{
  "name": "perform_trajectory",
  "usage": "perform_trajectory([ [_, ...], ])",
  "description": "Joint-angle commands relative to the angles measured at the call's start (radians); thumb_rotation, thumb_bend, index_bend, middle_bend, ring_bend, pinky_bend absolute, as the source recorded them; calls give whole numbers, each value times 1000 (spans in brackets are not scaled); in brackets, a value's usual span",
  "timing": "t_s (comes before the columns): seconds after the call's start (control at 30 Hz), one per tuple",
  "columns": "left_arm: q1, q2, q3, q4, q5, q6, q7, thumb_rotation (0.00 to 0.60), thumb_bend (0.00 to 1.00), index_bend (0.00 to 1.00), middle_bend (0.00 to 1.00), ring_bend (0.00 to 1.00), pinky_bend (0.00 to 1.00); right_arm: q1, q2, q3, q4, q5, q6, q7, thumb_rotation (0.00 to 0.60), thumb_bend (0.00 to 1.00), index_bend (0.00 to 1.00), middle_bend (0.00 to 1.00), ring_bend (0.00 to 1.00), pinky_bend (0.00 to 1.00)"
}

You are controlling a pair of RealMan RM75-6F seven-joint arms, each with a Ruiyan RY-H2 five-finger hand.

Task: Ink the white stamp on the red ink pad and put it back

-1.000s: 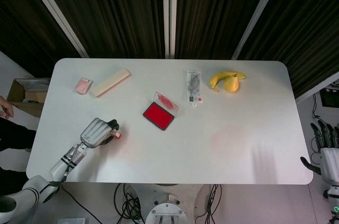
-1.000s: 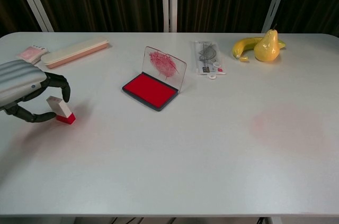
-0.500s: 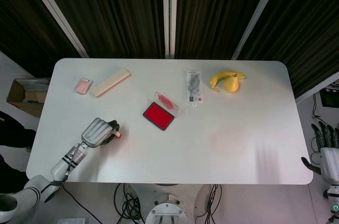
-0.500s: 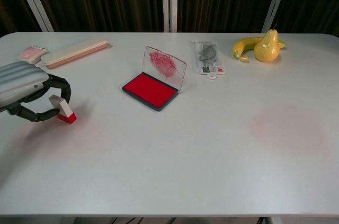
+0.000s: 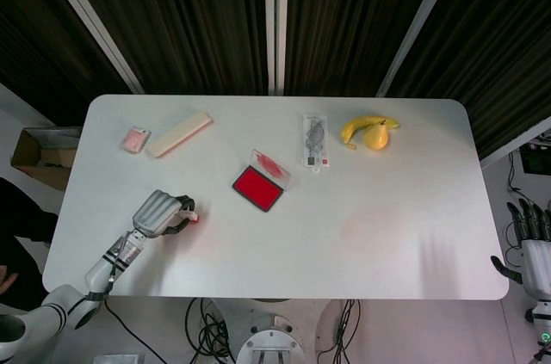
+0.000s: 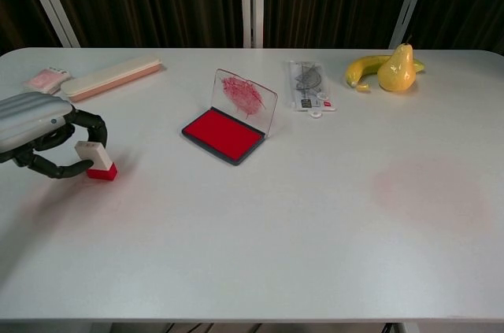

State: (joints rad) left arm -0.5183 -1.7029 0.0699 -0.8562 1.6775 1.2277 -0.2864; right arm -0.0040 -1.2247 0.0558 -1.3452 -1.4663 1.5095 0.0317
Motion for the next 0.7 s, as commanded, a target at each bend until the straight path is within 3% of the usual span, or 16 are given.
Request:
perform_trajectory([
  [0.03,-8,10,-7,-20,-8,-7,-17,600,429,588,556,866,922,-1,1,1,1,1,1,1,600,73,0,0,0,0],
  [0.3,-95,12,-83,-73,-26,-28,-45,600,454,617,584,880,937,-1,0,2,0,3,-1,1,600,73,0,0,0,0],
  [0.43,-162,-38,-126,-39,-19,-35,-5,600,462,623,591,894,950,-4,1,2,-4,4,2,-3,600,74,0,0,0,0],
  [0.7,-286,-156,-177,63,-52,-140,-55,600,474,620,589,925,973,-9,25,1,-21,19,-13,1,600,74,0,0,0,0],
])
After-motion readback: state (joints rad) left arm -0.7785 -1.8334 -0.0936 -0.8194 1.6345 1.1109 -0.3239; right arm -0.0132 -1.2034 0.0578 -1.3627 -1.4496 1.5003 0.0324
